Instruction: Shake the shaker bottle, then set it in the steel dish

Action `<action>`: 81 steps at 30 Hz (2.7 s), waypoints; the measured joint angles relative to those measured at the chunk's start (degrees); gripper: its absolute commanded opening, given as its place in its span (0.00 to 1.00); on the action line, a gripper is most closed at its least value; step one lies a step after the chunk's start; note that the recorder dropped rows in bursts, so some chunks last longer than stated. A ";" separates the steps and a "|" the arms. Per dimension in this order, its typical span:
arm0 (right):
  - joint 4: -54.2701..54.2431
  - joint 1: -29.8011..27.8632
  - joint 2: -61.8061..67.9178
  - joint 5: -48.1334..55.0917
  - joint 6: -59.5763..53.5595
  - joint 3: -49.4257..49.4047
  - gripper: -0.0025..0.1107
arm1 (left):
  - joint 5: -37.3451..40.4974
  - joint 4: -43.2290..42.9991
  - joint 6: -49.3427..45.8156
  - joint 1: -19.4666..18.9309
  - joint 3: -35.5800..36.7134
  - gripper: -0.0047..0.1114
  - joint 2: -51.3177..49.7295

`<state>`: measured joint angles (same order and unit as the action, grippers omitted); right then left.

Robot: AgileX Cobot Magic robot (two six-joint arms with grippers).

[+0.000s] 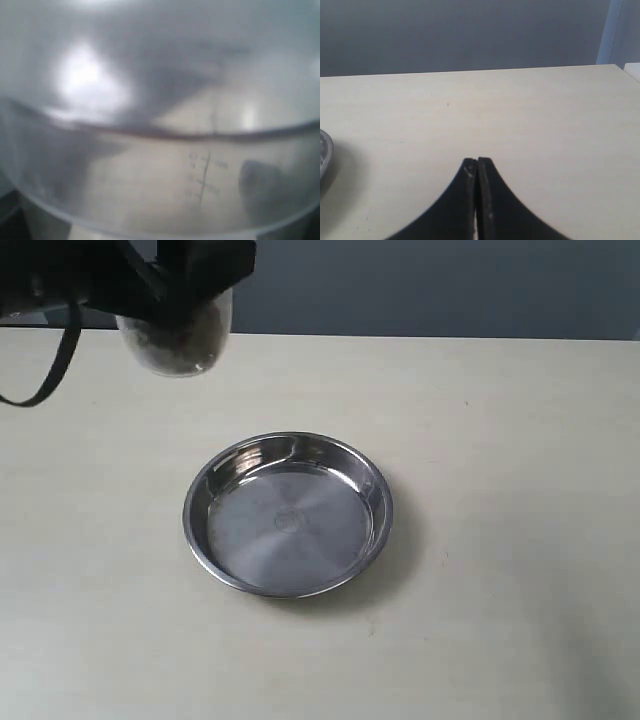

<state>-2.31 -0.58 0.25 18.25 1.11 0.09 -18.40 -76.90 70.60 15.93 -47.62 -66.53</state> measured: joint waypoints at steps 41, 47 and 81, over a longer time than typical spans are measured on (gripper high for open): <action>0.00 0.00 0.00 0.00 0.11 0.00 0.01 | 8.51 69.50 -60.08 19.23 5.78 0.04 -18.10; 0.00 0.00 0.00 0.00 0.11 0.00 0.01 | 11.00 71.51 -60.49 17.98 4.73 0.04 -18.50; 0.00 0.00 0.00 0.00 0.00 0.00 0.01 | 0.65 71.03 -52.86 22.51 7.62 0.04 -23.31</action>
<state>-2.31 -0.58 0.25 18.25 1.11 0.09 -17.75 -5.87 17.73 38.44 -40.00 -89.84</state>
